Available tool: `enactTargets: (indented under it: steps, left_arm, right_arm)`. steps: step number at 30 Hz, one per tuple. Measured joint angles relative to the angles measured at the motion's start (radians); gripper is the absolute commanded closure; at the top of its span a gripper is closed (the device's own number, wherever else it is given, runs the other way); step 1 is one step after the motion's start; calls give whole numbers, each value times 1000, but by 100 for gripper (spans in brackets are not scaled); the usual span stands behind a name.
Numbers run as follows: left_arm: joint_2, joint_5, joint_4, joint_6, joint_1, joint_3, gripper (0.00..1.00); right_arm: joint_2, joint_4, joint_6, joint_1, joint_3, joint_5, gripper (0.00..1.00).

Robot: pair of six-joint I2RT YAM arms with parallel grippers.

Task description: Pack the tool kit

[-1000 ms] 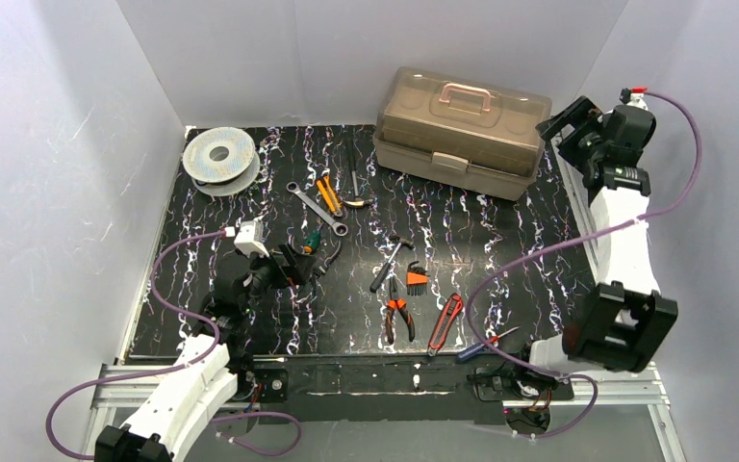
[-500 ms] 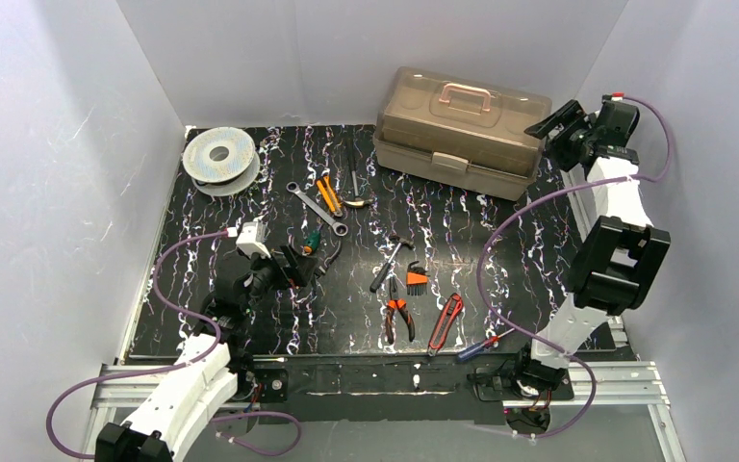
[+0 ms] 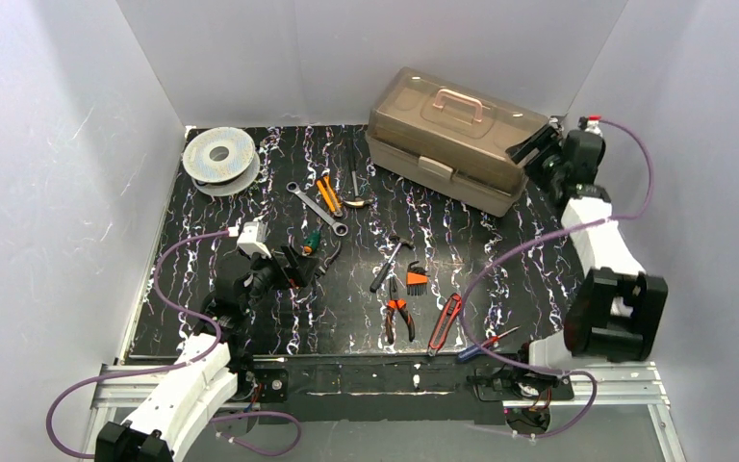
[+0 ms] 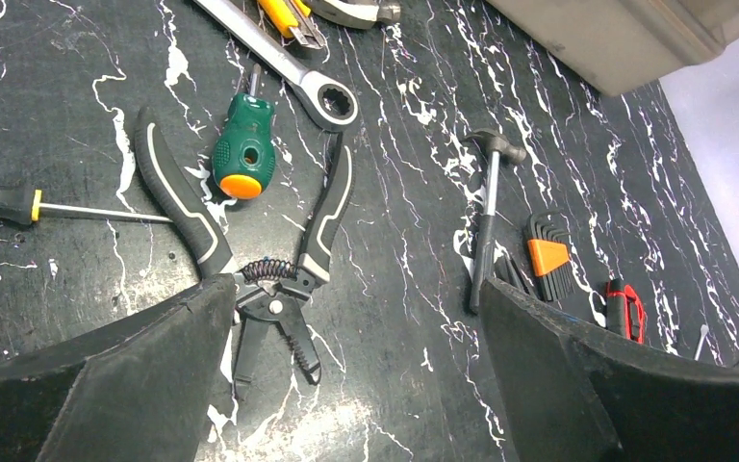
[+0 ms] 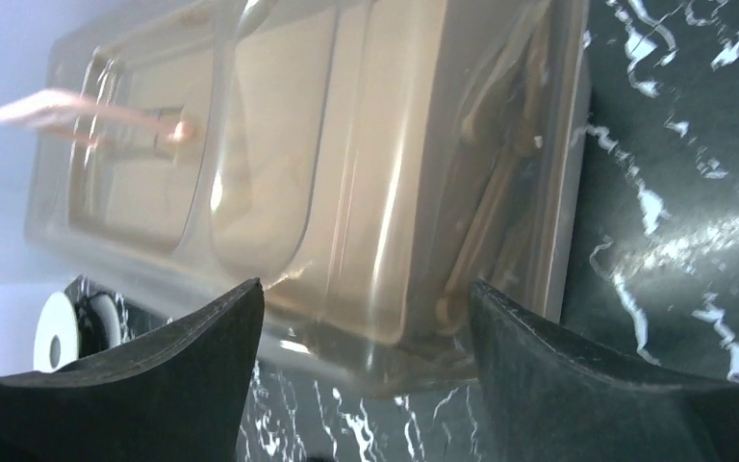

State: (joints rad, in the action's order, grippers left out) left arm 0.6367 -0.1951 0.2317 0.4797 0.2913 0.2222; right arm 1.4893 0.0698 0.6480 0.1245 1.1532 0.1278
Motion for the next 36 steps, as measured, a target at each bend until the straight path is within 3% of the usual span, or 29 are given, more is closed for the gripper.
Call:
enactTargets:
  steps: [4, 11, 20, 27, 36]
  left_arm:
    - [-5, -1, -1, 0, 0, 0, 2]
    - [-14, -1, 0, 0, 0, 0, 2]
    - [2, -6, 2, 2, 0, -1, 2]
    - [17, -8, 8, 2, 0, -1, 2]
    - [33, -8, 20, 2, 0, -3, 2]
  right_arm:
    - [-193, -31, 4, -98, -204, -37, 19]
    - [-361, 176, -20, -249, -355, -61, 15]
    - [-314, 301, -155, -185, -66, -133, 14]
    - [-179, 247, -258, -172, 86, -161, 13]
    - [63, 60, -393, -172, 288, -242, 14]
